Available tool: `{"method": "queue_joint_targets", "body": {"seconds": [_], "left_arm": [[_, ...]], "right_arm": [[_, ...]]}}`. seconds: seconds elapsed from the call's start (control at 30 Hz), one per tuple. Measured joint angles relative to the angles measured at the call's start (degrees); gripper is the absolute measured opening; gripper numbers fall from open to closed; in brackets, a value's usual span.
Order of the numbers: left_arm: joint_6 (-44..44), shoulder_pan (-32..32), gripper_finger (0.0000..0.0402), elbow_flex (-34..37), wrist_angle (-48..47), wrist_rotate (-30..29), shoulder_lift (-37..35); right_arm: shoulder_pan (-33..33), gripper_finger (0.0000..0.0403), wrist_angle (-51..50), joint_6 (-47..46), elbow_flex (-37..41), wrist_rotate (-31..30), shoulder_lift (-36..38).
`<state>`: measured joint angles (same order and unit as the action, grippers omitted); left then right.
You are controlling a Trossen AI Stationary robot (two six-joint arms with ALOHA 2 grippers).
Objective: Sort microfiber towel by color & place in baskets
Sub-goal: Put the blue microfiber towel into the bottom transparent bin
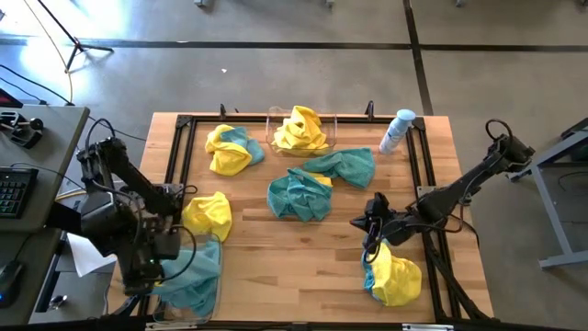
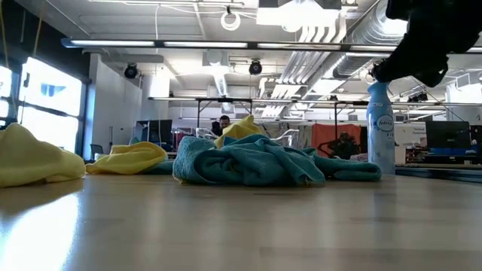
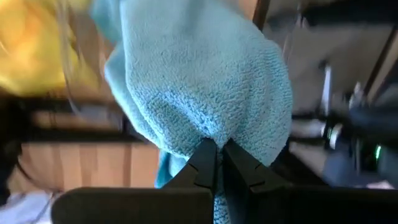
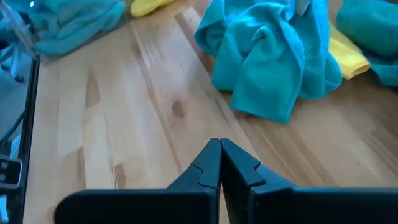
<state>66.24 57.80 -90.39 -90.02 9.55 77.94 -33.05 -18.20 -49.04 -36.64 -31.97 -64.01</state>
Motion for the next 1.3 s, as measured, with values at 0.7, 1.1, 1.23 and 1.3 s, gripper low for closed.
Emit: {"method": "queue_joint_targets", "body": {"seconds": [0.7, 1.1, 1.23, 1.3], "left_arm": [[-7.9, -4.2, 0.0, 25.0, 25.2, -12.0, -3.3], [2.7, -4.1, 0.0, 40.7, 38.0, -5.1, -0.7], [6.4, -4.1, 0.0007, 43.1, 39.6, -5.1, 0.5], [6.8, -4.1, 0.0011, 43.9, 40.2, -5.1, 1.0]], "right_arm": [[3.8, 0.0, 2.7, 0.5, 0.0, 0.3, 0.0], [3.8, 0.0, 2.6, 0.6, 0.0, 0.4, 0.0], [3.8, 0.0, 2.6, 0.4, 0.0, 0.5, 0.0], [3.8, 0.0, 2.7, 0.1, 0.0, 0.6, 0.0]]}}
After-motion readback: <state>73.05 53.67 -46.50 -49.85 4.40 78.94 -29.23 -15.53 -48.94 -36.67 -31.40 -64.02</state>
